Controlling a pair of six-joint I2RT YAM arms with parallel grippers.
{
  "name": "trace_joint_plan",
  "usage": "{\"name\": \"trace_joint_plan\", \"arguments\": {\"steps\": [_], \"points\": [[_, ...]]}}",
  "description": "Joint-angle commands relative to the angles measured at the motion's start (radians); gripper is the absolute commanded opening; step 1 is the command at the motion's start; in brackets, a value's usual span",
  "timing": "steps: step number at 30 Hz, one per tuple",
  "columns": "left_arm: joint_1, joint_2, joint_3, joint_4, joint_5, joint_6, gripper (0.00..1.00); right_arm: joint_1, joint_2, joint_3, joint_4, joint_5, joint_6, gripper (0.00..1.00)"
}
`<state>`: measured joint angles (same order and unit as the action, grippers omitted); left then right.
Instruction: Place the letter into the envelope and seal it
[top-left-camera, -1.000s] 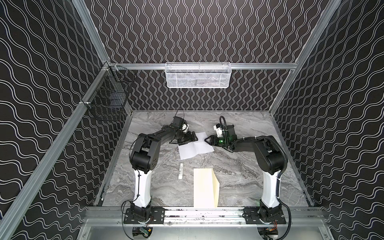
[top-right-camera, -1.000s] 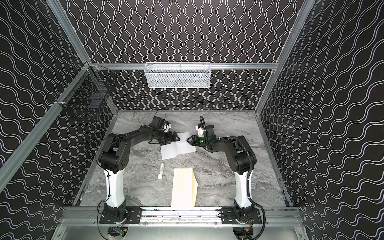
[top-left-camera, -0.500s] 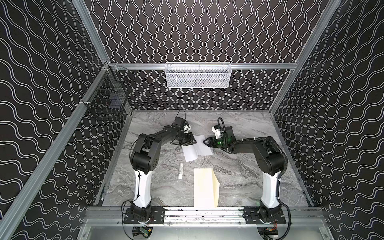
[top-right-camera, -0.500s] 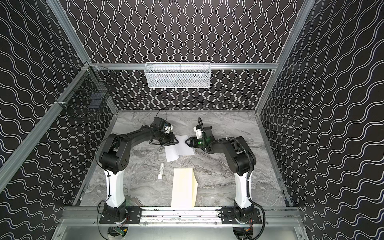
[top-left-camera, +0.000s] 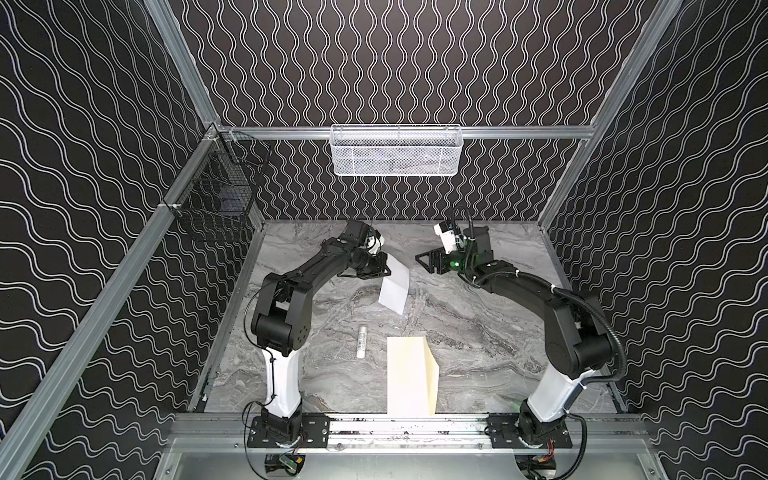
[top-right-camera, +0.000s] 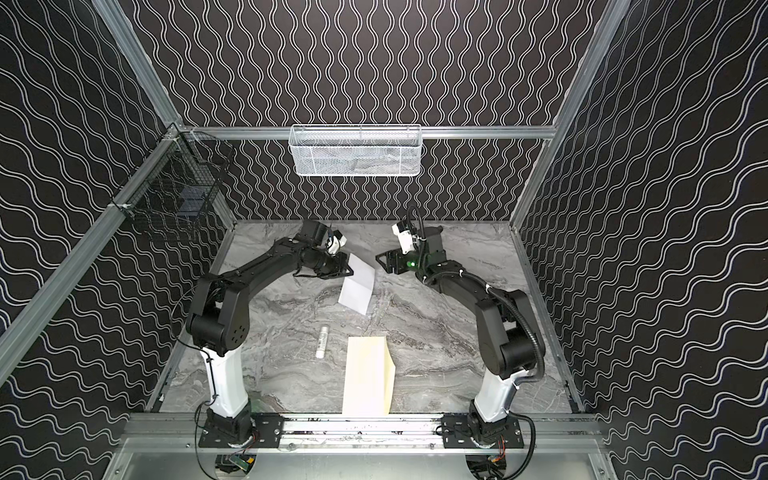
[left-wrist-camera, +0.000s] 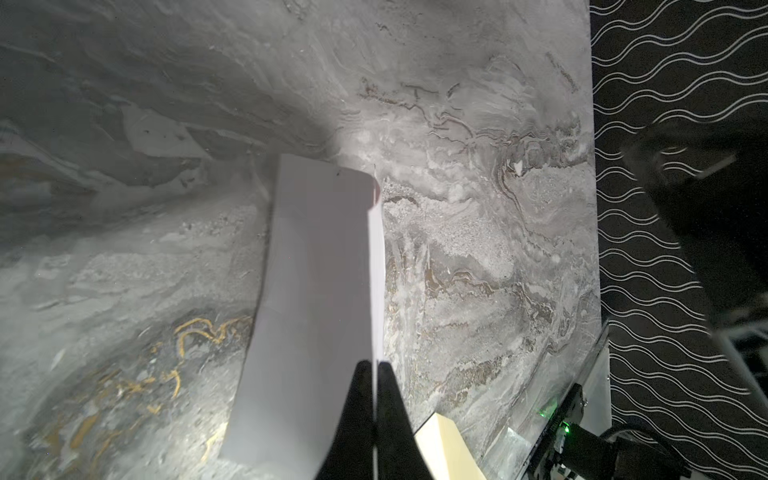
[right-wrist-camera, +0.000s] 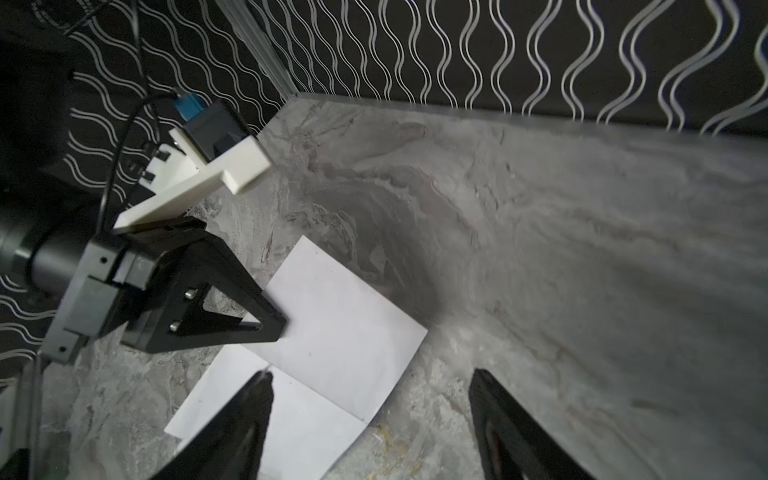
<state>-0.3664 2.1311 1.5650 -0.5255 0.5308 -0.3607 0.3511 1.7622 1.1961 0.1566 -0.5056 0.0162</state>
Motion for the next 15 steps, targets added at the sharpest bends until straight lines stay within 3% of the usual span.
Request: {"name": "trace_joint_plan", "arguments": {"steps": [1, 7, 15], "points": [[0.001, -0.031, 0.009, -0.040, -0.021, 0.097, 0.00, 0.001, -0.048, 0.017, 0.003, -0.098, -0.235, 0.78], [-0.008, -0.066, 0.015, -0.052, -0.015, 0.130, 0.00, 0.000, -0.176, -0.002, -0.080, -0.190, -0.436, 0.81], [-0.053, -0.139, 0.001, -0.078, -0.037, 0.231, 0.00, 0.001, -0.343, -0.110, -0.106, -0.236, -0.471, 0.82]]}}
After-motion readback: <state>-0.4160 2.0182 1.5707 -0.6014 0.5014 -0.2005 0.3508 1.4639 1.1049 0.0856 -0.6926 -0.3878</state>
